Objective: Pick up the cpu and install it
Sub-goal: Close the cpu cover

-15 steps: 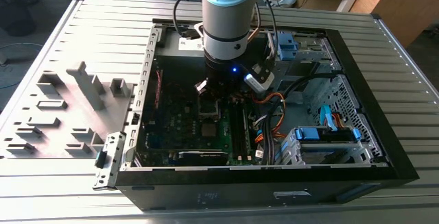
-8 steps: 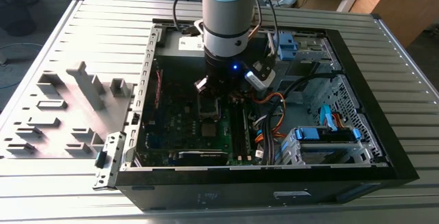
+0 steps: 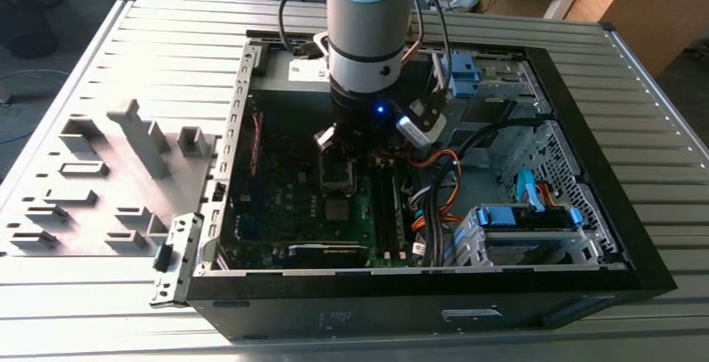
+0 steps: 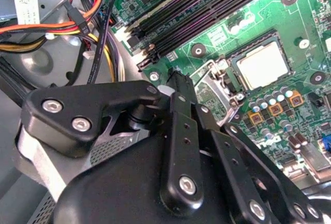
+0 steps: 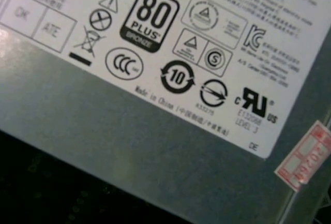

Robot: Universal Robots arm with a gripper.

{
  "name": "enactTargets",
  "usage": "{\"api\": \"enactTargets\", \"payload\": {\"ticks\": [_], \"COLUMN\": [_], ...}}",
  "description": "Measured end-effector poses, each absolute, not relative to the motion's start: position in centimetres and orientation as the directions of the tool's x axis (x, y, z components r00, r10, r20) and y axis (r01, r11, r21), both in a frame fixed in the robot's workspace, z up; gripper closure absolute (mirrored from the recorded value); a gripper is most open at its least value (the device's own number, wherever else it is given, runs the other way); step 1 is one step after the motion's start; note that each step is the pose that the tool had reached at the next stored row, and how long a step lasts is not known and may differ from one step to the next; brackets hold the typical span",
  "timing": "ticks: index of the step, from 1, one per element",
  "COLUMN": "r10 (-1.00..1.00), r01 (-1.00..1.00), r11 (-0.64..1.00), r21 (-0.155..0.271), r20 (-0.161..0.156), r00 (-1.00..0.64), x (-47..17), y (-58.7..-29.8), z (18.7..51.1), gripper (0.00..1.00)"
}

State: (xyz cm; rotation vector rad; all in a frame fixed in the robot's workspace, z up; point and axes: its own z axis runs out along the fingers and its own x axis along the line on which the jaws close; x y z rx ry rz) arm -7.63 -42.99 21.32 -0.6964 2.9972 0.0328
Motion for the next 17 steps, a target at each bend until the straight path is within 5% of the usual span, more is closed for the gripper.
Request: {"api": "enactTargets", "payload": {"ticks": [17], "r10": [-0.522], "r01": [-0.524], "r11": [0.852], "r21": [0.006], "r20": [-0.067], "r00": [-0.850], "x": [-7.49], "y": [-43.03], "z": [21.32], "gripper": [0.89]}}
